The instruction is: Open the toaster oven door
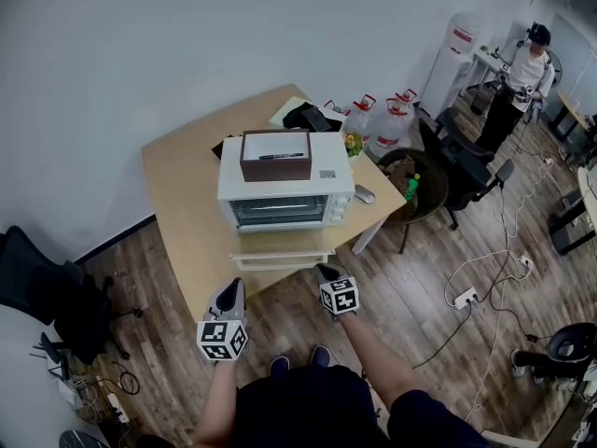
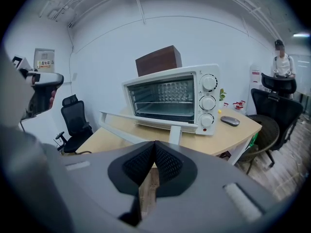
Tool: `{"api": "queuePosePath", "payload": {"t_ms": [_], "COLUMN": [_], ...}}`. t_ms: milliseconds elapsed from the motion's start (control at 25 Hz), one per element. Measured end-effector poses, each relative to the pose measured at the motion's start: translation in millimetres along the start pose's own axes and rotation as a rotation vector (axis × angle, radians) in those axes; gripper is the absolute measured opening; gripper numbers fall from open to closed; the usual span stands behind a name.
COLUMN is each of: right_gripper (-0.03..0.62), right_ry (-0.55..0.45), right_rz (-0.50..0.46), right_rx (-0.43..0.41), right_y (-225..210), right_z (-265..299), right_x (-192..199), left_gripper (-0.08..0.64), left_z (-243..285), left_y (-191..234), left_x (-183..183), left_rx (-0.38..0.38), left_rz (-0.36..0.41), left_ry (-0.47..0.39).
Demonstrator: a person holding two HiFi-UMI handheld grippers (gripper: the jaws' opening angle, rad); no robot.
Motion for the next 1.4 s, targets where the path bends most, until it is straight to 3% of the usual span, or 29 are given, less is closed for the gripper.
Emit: {"api": "queuePosePath", "payload": {"t_ms": [760,880,1400], "right_gripper": [0.008,0.008,0.008], "right_ry": [0.188,0.200,0.263], "right_rz": [0.158,0.188,0.208], "right_rx": [-0.027,-0.039,-0.037], "right_y": [-5.9,-7.6,-11.6], "right_z": [24.3,30.1,44.4], "right_x": [72.9,79.3,96.7], "left_gripper": [-0.004,-0.004,-0.005], "left_z": [-7.2,-8.5,-11.4], "left_y": [-0.8,1.3,2.3], "left_x": [0.9,-3.9,2.9], "left_rx": [-0.023,-0.035,-0.044], "left_rz": [0.023,0.003,0.005], "left_ry": [0.010,-0.020,-0.004]}}
Point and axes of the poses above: the fingertips, and each gripper's own axes: z forward along the fingers, y to its left, x out of its underside, the point moved 5 cm from there along -z, backward along the fingers, and after that the axes turned 6 degrees about -x, right-handed, at the moved point
